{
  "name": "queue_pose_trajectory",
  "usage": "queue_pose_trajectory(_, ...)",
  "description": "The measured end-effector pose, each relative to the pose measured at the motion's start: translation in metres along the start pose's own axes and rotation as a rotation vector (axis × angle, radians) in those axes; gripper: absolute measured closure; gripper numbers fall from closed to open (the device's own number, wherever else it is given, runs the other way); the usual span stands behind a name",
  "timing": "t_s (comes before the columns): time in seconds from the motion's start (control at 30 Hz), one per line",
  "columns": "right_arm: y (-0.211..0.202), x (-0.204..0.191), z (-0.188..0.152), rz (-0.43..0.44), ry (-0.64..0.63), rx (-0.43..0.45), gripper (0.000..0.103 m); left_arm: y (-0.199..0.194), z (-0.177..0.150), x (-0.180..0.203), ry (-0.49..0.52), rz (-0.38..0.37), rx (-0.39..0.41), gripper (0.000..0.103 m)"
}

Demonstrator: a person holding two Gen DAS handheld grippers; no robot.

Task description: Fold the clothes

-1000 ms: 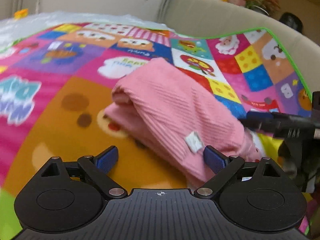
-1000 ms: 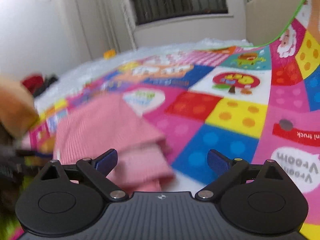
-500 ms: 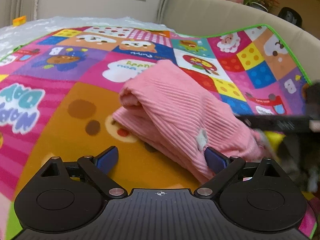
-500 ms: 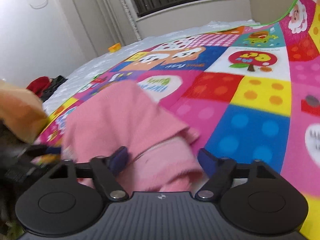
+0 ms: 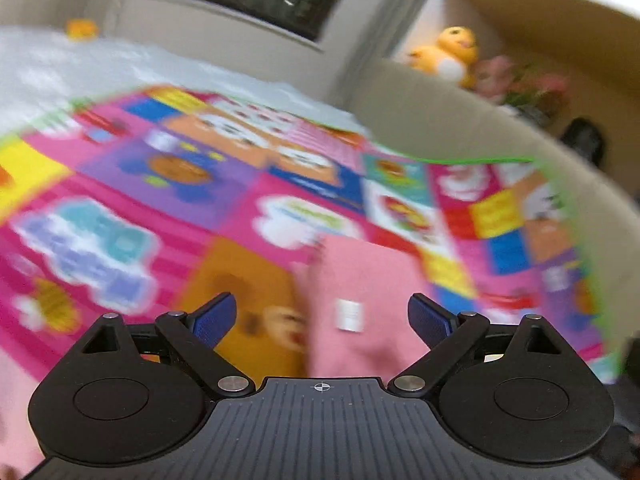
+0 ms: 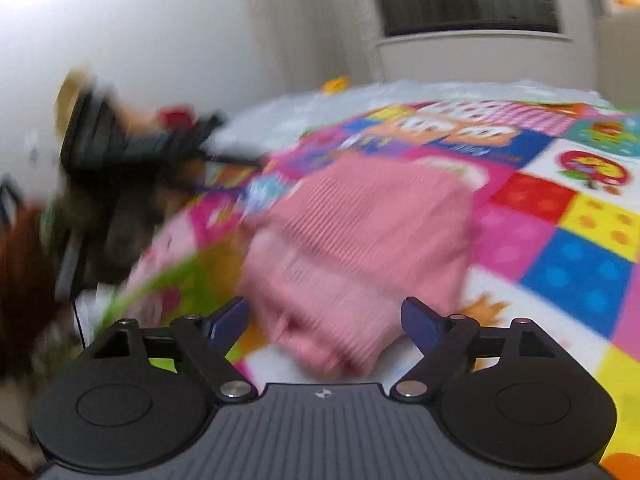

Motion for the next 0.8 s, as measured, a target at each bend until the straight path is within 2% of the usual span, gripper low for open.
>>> queue_pose_trajectory(0.07,-0.006,0.024,0.012,-0.029,0.098,0.041,0.019,0.018,-0.017,0.003,-0.004,-0.008,-0.062,0.008)
queue_pose_trajectory(0.13,-0.003,0.048,0.017,-0.037,0.22,0.065,0.019,0.032,-0.035,0.003,-0.003,0.01,-0.114,0.026)
queue_pose_trajectory(0.17,0.001,0.057,0.016,-0.029,0.277,0.066,0.022,0.036,-0.043,0.004,-0.025,-0.008,-0.129,0.03)
queue_pose_trajectory(0.2,0.008,0.065,0.012,-0.023,0.331,0.057,0.03,0.037,-0.047,0.007,-0.049,-0.033,-0.132,0.039)
queue_pose_trajectory(0.23,0.015,0.071,0.007,-0.026,0.364,0.04,0.036,0.037,-0.047,0.012,-0.059,-0.058,-0.122,0.043)
queue_pose_trajectory(0.27,0.021,0.075,0.004,-0.039,0.38,0.024,0.049,0.036,-0.046,0.018,-0.063,-0.081,-0.107,0.045)
queue_pose_trajectory(0.3,0.025,0.076,0.003,-0.059,0.384,0.019,0.054,0.034,-0.042,0.025,-0.067,-0.113,-0.088,0.046)
queue_pose_trajectory(0.4,0.02,0.074,0.01,-0.104,0.322,0.074,0.054,0.033,-0.039,0.043,-0.111,-0.215,-0.063,0.046)
queue_pose_trajectory(0.43,0.016,0.073,0.013,-0.121,0.295,0.085,0.054,0.037,-0.045,0.043,-0.116,-0.208,-0.081,0.044)
queue_pose_trajectory(0.5,0.011,0.075,0.015,-0.165,0.252,0.086,0.054,0.047,-0.066,0.033,-0.101,-0.13,-0.131,0.044)
queue_pose_trajectory(0.6,0.01,0.073,0.017,-0.227,0.174,0.089,0.054,0.045,-0.078,0.025,-0.083,-0.109,-0.141,0.044)
queue_pose_trajectory(0.7,0.01,0.049,0.02,-0.204,0.069,0.106,0.05,0.027,-0.066,0.025,-0.029,-0.102,-0.124,0.039)
queue_pose_trajectory(0.8,0.022,0.022,0.014,-0.184,-0.051,0.081,0.042,0.006,-0.031,0.031,0.035,-0.09,-0.024,0.032)
Point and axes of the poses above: each gripper's, at about its wrist camera, not at the fingertips, and y roughly the way its jaws point, x to its right, z to its top, the point moved 10 cm from there along y, roughly the way its jaws point, and after that the axes turned 1 degree about -y, right-handed, at the moved point
